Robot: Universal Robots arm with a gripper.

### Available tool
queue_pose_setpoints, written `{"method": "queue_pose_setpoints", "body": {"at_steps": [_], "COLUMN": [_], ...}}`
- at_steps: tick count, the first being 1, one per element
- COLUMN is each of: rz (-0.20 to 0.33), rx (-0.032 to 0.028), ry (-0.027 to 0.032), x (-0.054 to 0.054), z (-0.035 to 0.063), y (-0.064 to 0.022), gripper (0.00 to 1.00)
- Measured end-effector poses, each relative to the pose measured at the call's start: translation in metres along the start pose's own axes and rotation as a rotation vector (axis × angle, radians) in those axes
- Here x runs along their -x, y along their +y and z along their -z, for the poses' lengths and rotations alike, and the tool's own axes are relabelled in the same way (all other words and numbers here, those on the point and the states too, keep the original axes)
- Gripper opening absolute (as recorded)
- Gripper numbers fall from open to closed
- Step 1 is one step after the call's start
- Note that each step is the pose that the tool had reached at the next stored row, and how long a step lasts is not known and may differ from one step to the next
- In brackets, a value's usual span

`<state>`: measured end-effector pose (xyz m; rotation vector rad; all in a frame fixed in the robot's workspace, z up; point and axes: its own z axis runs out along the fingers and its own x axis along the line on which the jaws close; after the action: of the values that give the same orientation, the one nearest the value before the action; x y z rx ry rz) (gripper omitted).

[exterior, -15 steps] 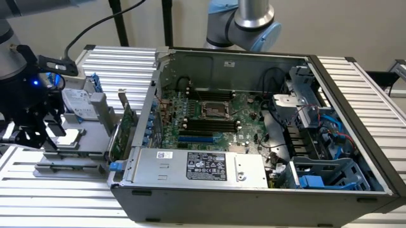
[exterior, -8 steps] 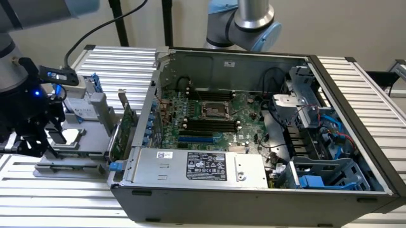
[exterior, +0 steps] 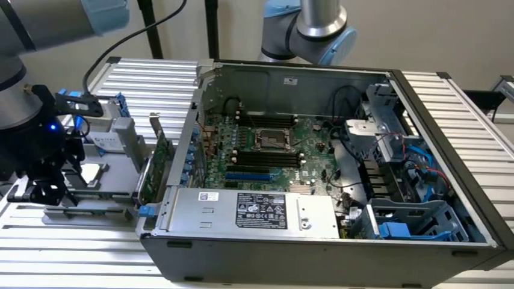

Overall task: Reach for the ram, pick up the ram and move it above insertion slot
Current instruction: 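Pick up the ram and move it above insertion slot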

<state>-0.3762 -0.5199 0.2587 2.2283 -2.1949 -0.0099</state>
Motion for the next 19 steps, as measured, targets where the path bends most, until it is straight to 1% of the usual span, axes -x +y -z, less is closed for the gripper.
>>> {"method": "queue_pose_setpoints", "body": {"at_steps": [19], "rz": [0.002], "rx": [0.0000], "ry": [0.0001], "x": [-0.001], "z": [-0.0346], "y": [-0.0008], "gripper": [0.42]}}
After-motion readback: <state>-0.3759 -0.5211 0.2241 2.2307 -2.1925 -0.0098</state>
